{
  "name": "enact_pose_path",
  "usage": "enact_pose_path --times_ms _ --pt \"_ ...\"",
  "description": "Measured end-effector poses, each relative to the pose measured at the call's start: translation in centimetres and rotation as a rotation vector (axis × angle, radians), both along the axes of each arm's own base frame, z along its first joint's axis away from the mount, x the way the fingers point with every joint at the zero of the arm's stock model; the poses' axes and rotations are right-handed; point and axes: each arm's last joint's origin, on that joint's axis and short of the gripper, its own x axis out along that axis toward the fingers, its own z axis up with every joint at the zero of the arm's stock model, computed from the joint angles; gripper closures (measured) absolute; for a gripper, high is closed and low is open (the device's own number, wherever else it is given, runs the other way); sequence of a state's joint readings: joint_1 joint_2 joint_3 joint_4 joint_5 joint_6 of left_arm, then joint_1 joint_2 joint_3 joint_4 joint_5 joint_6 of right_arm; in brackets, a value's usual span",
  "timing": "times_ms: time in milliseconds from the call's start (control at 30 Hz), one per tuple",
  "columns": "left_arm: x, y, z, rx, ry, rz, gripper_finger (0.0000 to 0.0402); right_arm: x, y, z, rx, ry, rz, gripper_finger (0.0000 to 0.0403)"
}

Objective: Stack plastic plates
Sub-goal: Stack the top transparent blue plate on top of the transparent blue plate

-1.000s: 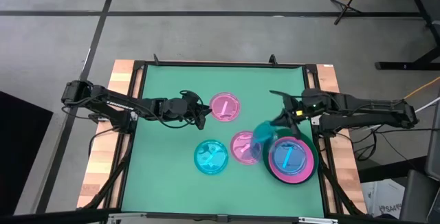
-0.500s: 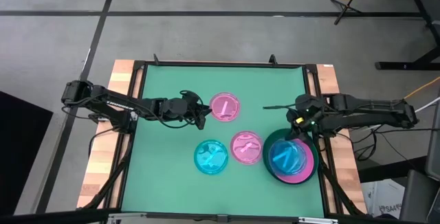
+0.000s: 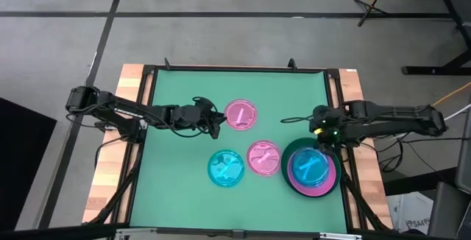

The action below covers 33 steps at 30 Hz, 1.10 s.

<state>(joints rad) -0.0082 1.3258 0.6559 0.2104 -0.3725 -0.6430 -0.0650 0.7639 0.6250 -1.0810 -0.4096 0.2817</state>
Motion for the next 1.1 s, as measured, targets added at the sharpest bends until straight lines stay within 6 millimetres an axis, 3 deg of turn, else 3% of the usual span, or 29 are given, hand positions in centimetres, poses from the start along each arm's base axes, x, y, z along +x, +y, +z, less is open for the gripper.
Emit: enact_pose_path --times_ms 633,1100 --pt "0.0 0.0 0.0 0.0 0.0 0.0 0.0304 2.9 -0.2 -3.0 0.006 0.259 0.046 0.0403" --pt "0.0 0.0 0.0 0.0 0.0 0.0 0.0304 3.2 -0.2 -3.3 0.007 0.274 0.046 0.0403"
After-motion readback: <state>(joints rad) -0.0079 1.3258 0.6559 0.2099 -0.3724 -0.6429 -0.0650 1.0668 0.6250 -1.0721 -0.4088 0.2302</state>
